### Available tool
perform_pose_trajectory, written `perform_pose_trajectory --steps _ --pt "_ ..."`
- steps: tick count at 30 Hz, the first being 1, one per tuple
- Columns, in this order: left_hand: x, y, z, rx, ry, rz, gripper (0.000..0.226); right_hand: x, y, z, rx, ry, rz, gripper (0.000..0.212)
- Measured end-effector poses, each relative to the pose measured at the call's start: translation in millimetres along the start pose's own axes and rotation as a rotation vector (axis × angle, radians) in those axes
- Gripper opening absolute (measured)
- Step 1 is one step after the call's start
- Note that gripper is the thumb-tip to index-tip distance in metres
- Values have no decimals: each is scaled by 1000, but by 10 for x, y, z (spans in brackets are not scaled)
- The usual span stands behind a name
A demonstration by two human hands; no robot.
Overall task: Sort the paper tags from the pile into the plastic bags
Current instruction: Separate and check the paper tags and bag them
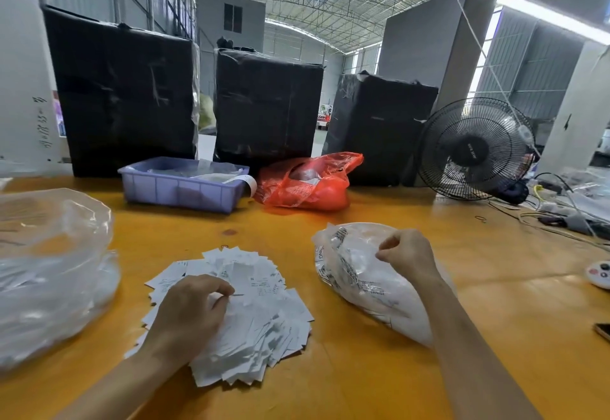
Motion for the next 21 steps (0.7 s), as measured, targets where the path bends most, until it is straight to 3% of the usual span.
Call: perform_pose_trajectory --steps 4,8,12,14,17,19,21 --pt "2 -9 3 -15 -9 23 15 79 -2 31 9 -23 123 26" --pt "3 -25 10 -18 -16 33 15 62 193 128 251 -18 212 24" --pt "-11 -30 7 -23 -13 44 16 46 226 164 434 85 -120 23" --pt "-4 -29 5 -30 -15 51 17 76 129 145 360 102 -215 15" --pt "15 -28 -8 -65 -26 86 17 261 -103 125 120 -36 -326 15" --pt "7 -41 -22 -84 -47 181 14 494 -107 214 235 -82 -625 18" --pt "-2 -22 -43 -9 -146 436 16 788 40 388 499 -73 -868 28"
Point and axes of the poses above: each hand's wrist, its own z-axis away from the middle knuckle, its own y-axis out of the palm, x = y × z, the point moved 5 cm from there along -z, towards the middle knuckle, and after that the axes turned 4 degrees about -z, right-handed, at the moved point
